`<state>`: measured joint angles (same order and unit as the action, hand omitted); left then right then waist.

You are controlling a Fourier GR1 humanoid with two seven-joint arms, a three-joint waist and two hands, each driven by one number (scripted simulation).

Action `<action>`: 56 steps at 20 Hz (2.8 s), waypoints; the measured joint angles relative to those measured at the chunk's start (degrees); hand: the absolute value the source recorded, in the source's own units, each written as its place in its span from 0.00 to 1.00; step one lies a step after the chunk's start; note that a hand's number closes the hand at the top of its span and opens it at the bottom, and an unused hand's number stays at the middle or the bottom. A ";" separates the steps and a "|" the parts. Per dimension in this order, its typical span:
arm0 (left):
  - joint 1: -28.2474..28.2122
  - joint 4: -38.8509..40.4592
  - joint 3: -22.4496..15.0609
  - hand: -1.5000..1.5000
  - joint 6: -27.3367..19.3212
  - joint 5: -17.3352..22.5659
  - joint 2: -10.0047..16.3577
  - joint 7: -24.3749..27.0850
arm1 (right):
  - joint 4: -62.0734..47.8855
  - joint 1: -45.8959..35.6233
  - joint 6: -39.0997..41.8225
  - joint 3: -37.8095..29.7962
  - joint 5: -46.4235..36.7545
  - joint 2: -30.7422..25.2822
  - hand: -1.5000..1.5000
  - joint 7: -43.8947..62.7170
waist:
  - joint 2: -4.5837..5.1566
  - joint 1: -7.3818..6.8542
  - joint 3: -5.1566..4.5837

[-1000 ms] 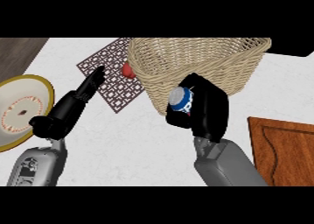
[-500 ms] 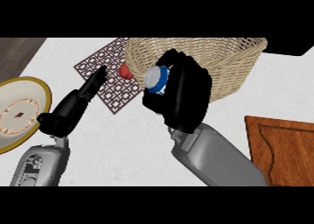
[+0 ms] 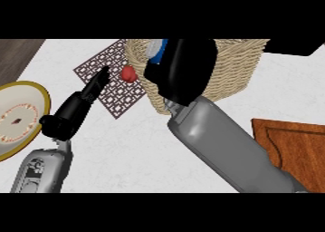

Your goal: Pick the can from the cutting board and place it in the basket

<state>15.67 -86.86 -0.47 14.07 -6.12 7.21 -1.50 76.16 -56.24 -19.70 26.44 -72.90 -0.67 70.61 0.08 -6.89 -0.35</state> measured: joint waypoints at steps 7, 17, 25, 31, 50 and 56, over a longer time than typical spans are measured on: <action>-0.52 -0.63 0.65 0.50 -0.21 0.36 0.17 -0.13 | -7.71 -7.10 -1.05 -7.54 -4.78 0.00 1.00 0.16 | 0.19 0.67 0.08; -1.17 -1.43 2.37 0.50 -0.07 1.09 1.43 -0.40 | -14.81 -11.63 -3.47 -17.37 -11.66 0.09 1.00 0.18 | 0.16 2.69 0.20; -2.35 -1.82 2.77 0.50 -0.63 0.80 1.45 -0.03 | -16.35 -8.08 -6.16 -18.54 -11.08 0.14 1.00 -0.02 | 0.08 4.19 0.28; -3.45 -1.69 3.79 0.50 -0.47 1.13 2.10 0.56 | -15.98 -2.32 -10.09 -17.92 -14.02 0.16 1.00 -1.10 | 0.01 5.24 0.31; -4.99 -3.49 4.63 0.50 -0.03 1.75 2.52 0.28 | -14.36 4.44 -22.32 -22.89 -21.25 0.33 0.00 -4.34 | 0.02 5.90 0.34; -4.44 -2.60 4.64 0.50 -0.47 1.16 2.40 0.42 | -8.14 4.58 -25.04 -24.91 -19.51 0.42 0.00 -4.88 | -0.20 6.45 0.35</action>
<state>11.23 -89.46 4.17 13.60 -4.96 9.61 -1.08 68.02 -51.66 -44.74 1.53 -92.41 -0.25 65.73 -0.12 -0.44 0.00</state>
